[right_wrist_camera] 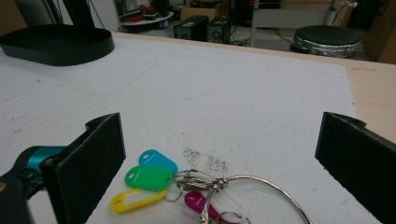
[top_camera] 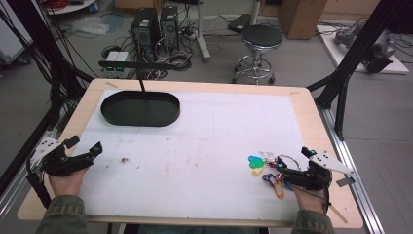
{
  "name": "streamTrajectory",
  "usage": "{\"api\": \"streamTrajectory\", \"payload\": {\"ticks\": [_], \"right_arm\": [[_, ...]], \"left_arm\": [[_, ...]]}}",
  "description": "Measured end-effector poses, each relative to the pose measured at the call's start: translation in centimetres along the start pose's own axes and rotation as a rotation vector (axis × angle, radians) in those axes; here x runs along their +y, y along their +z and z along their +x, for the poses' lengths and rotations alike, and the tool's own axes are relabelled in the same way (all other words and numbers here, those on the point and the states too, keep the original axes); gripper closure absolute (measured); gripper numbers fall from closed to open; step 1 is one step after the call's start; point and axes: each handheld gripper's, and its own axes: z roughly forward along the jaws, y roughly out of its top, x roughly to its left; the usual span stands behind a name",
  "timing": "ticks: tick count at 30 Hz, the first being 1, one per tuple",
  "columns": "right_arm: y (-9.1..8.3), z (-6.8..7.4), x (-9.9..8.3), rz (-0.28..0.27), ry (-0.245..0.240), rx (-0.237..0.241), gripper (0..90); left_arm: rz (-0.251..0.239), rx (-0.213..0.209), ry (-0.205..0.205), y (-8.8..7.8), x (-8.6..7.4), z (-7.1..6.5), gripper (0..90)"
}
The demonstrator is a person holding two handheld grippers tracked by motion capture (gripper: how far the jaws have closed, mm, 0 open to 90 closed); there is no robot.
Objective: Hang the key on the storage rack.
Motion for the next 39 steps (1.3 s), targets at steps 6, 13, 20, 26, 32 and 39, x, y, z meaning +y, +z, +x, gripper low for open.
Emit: {"api": "streamTrajectory", "payload": {"ticks": [6,13,20,26,32,39], "right_arm": [[0.5,0.2,-0.1,0.041,-0.001,0.035,0.5],[1.2,0.4,-0.2,0.1,-0.015,0.059,0.5],[1.7,0.5,-0.4,0.145,-0.02,0.073,0.5],[2.2,0.5,-0.6,0.203,-0.024,0.081,0.5],[2.7,0.6,-0.8,0.258,-0.02,0.095,0.5],[3.2,0.6,-1.1,0.329,-0.011,0.086,1.2]], "left_arm": [[-0.001,-0.005,-0.001,0.0,0.0,0.0,3.9],[0.001,-0.008,-0.005,0.1,0.0,0.0,3.9],[0.003,-0.01,-0.007,0.1,0.0,0.0,3.9],[0.01,-0.014,-0.007,0.2,-0.1,0.0,3.9],[0.011,-0.014,-0.006,0.2,-0.1,0.0,3.9],[0.018,-0.02,-0.009,0.3,-0.1,0.0,3.9]]}}
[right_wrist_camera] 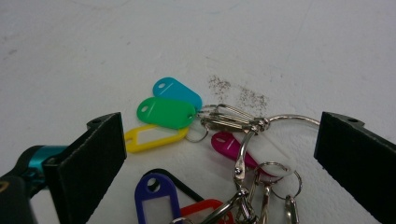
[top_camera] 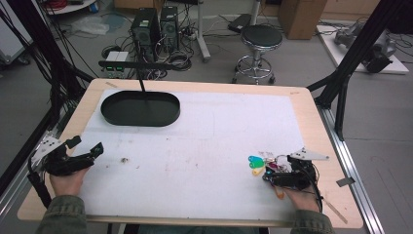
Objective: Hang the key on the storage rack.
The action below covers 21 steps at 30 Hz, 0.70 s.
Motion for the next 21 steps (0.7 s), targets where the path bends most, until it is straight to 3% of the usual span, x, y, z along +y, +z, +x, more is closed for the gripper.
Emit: {"api": "streamTrajectory", "payload": {"ticks": [6,8,15,18,19,20,21], "right_arm": [[0.5,0.17,-0.02,0.084,-0.03,-0.035,7.2],[0.58,0.18,-0.05,0.106,-0.036,-0.036,16.4],[0.63,0.41,0.16,0.139,-0.045,-0.063,32.0],[0.52,0.17,0.34,0.152,-0.016,-0.094,51.4],[0.52,0.17,0.34,0.152,-0.016,-0.094,51.4],[0.46,0.05,0.44,0.169,-0.002,-0.124,63.2],[0.48,-0.03,0.47,0.173,0.0,-0.128,69.2]], "left_arm": [[0.001,-0.001,0.002,0.0,0.0,0.0,3.9],[0.001,-0.001,0.003,0.0,0.0,0.0,3.9],[-0.001,0.0,0.004,0.0,-0.01,-0.02,3.9],[0.0,0.001,0.004,0.01,-0.02,0.0,3.9],[0.0,0.001,0.004,0.01,-0.02,0.0,3.9],[0.0,0.0,0.003,0.02,-0.02,-0.01,3.9],[0.002,0.0,0.005,0.01,-0.02,-0.01,3.9]]}}
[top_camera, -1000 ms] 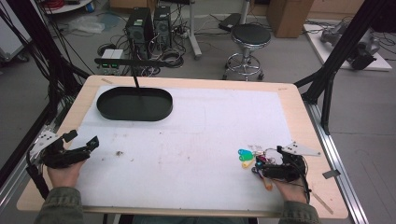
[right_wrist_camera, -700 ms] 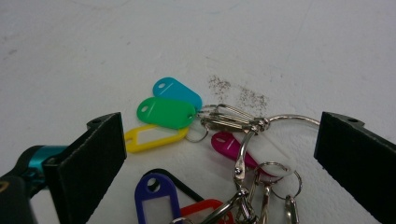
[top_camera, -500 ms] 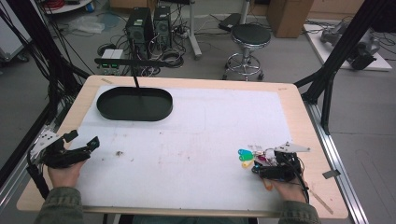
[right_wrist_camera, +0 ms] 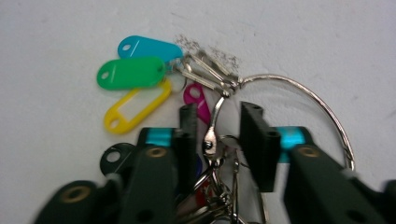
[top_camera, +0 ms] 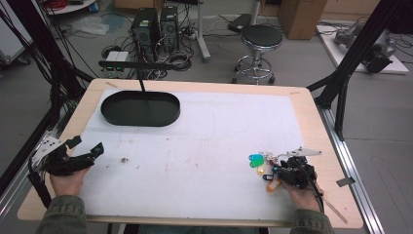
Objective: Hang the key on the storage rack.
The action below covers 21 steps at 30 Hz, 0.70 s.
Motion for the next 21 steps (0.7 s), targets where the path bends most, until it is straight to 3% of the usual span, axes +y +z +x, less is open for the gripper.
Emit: {"api": "streamTrajectory", "payload": {"ticks": [5,6,9,15,21], "right_arm": [[0.2,0.2,0.3,0.028,-0.021,-0.021,77.1],[0.1,0.4,0.4,0.02,-0.039,-0.016,83.1],[0.2,0.5,0.4,0.03,-0.038,-0.017,83.7],[-0.5,0.0,0.4,-0.015,0.005,0.031,84.6],[-1.2,0.2,0.7,-0.066,0.015,0.078,84.5]], "left_arm": [[0.0,-0.001,0.001,0.0,0.0,0.0,3.9],[-0.001,0.0,0.0,0.0,0.0,0.0,3.9],[-0.003,0.0,-0.001,0.0,0.0,0.0,3.9],[-0.003,-0.001,-0.002,0.0,0.0,0.0,3.9],[-0.005,-0.002,-0.004,0.0,0.0,0.0,3.9]]}}
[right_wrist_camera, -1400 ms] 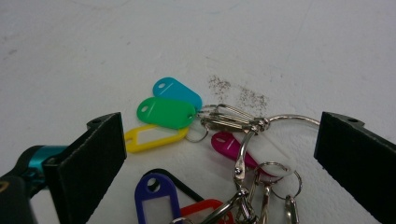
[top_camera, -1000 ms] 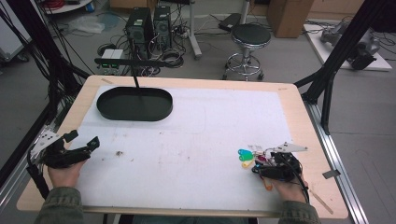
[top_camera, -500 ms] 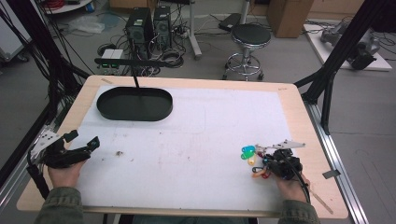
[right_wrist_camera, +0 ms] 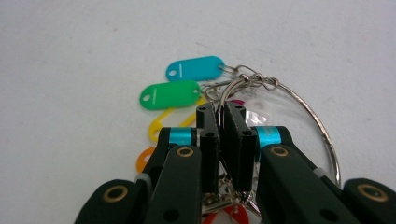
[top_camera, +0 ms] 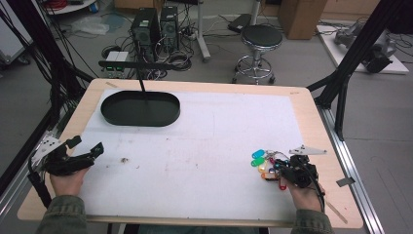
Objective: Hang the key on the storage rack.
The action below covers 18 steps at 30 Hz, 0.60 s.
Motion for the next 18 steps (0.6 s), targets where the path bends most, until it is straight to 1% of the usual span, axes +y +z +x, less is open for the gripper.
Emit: {"api": "streamTrajectory", "payload": {"ticks": [4,6,7,8,13,14,15,16,18], "right_arm": [[-0.2,0.2,0.1,-0.012,0.003,0.014,84.5],[-0.5,0.3,0.3,-0.035,0.014,0.037,84.5],[-0.5,0.3,0.3,-0.035,0.014,0.037,84.5],[-0.9,0.2,0.3,-0.051,0.027,0.057,84.5],[-1.5,0.2,0.5,-0.07,0.029,0.076,84.4],[-1.8,0.2,0.6,-0.089,0.044,0.089,84.4],[-1.9,0.2,0.7,-0.094,0.048,0.095,84.4],[-1.9,0.2,0.7,-0.094,0.048,0.095,84.4],[-2.1,0.2,0.8,-0.112,0.048,0.1,84.4]], "left_arm": [[-0.002,0.0,-0.001,0.0,0.0,0.0,3.9],[-0.002,-0.001,-0.002,0.0,0.0,0.0,3.9],[-0.003,0.0,-0.003,0.0,0.0,0.0,3.9],[-0.003,0.0,-0.003,0.0,0.0,0.0,3.9],[-0.003,-0.001,-0.003,0.0,0.0,0.0,3.9],[-0.001,-0.001,0.0,0.0,0.0,0.1,3.9],[-0.001,-0.001,0.0,0.0,0.0,0.1,3.9],[-0.001,-0.001,0.001,0.0,0.0,0.1,3.9],[0.002,0.001,0.0,0.0,0.0,0.1,3.9]]}}
